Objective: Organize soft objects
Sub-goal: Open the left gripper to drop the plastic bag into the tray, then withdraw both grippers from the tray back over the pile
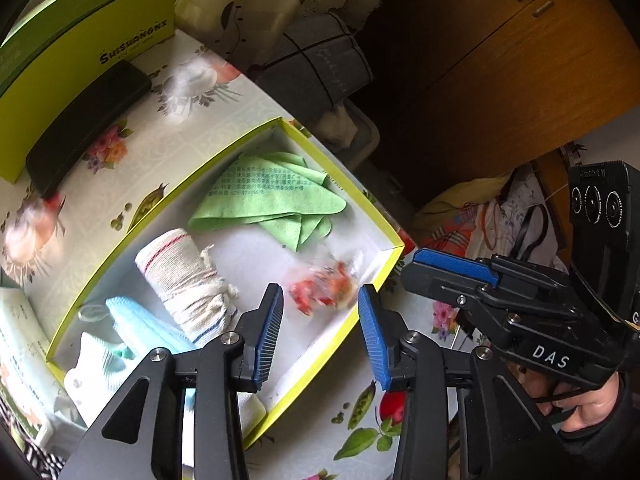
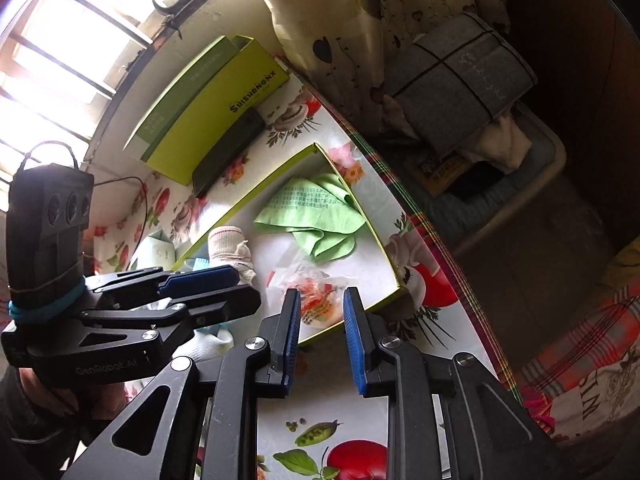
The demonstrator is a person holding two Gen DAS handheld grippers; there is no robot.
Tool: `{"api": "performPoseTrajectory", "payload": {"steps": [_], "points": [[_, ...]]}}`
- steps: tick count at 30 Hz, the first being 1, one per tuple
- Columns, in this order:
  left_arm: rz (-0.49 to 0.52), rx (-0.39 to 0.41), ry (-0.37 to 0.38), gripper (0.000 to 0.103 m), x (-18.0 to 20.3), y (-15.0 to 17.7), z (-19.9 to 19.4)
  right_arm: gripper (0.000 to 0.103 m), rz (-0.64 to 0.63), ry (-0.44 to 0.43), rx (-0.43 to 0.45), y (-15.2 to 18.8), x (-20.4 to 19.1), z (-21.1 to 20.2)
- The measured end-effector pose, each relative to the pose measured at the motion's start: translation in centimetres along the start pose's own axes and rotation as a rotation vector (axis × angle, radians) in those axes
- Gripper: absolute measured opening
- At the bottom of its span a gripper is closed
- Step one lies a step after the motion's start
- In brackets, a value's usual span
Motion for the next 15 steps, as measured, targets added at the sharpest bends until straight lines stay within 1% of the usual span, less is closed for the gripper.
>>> {"api": "performPoseTrajectory", "payload": {"steps": [4, 6, 9, 12, 14, 15], "points": [[-0.056, 0.019, -0.014, 0.04, -1.5, 0.6, -1.6, 0.021, -0.026, -0.031, -0.019, 0.1, -1.3, 0.9], [-0.077, 0.031, -0.034, 0.04, -2.3, 0.9, -2.6, 0.021, -0.05, -0.06, -0.058, 0.4, -2.3, 2.2], [-0.107, 0.049, -0.063, 0.04, -3.4, 1.4, -3.9, 0.021, -0.072, -0.072, -0.126, 1.2, -3.0, 4.9], [-0.133, 0.062, -0.087, 0.04, -4.3, 1.9, -4.9, 0.021, -0.102, -0.025, -0.144, 1.3, -3.0, 6.5], [-0.151, 0.07, -0.092, 0.04, -4.8, 2.3, -5.6, 0.021, -0.082, 0.019, -0.126, 0.9, -2.3, 6.4], [-0.158, 0.077, -0.094, 0.04, -5.1, 2.4, -6.0, 0.021, -0.069, 0.025, -0.113, 0.6, -2.0, 6.1]]}}
Point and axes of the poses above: each gripper's, at about its wrist camera, not at the fingertips, and z roughly the way its jaws point, x to its right, y to its underside, the point moved 4 cm from there along z, roughly the way its jaws point, and after that the axes turned 9 degrees about x, right-handed, at the moved point
